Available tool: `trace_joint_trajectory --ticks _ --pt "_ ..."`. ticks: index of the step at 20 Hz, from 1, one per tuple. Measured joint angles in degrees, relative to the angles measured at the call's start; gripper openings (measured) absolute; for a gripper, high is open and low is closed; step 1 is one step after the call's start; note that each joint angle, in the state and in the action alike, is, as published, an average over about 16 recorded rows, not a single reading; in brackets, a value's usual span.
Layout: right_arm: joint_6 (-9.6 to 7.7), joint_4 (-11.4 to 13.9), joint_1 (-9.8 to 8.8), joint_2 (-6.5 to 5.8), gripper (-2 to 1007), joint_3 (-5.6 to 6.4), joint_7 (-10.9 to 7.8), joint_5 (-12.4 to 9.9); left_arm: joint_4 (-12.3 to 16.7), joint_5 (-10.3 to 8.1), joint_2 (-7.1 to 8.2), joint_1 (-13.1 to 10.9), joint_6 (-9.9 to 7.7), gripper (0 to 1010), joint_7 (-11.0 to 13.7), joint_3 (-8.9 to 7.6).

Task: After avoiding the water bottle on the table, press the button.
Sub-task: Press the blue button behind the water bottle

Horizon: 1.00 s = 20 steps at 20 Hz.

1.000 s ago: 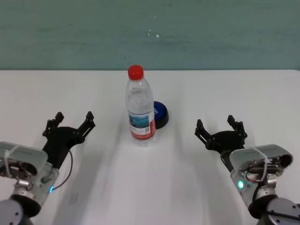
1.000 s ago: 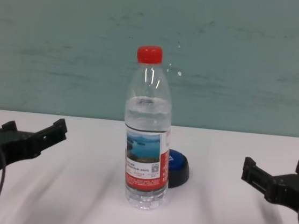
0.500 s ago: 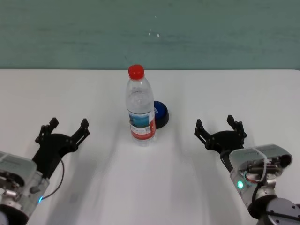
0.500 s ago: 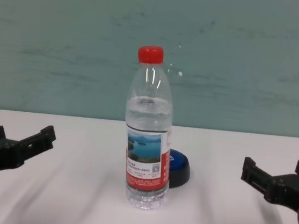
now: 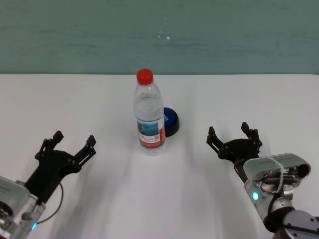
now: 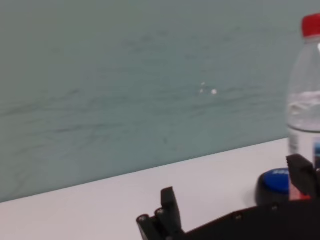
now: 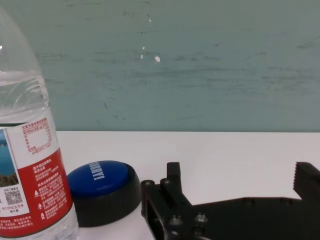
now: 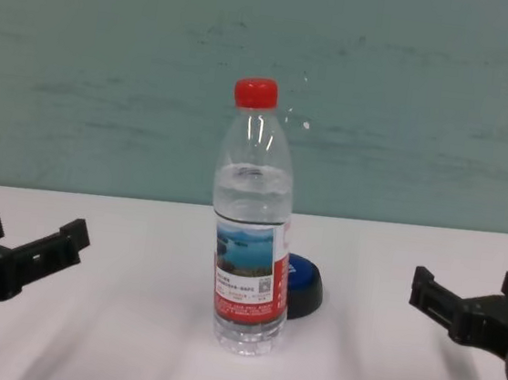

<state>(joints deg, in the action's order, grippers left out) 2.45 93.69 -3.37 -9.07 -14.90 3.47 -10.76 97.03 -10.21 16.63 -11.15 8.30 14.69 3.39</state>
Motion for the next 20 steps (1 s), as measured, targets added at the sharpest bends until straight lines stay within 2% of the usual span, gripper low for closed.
trace_joint_trajectory --ticks 9,20 --pt "0.0 0.0 0.0 0.0 1004 0.0 0.0 0.0 2.21 0.43 0.81 -1.85 1.1 1010 0.87 1.28" --pt "0.0 0.0 0.0 0.0 1004 0.0 0.0 0.0 2.17 1.87 0.24 -1.35 1.26 1010 0.39 3.36"
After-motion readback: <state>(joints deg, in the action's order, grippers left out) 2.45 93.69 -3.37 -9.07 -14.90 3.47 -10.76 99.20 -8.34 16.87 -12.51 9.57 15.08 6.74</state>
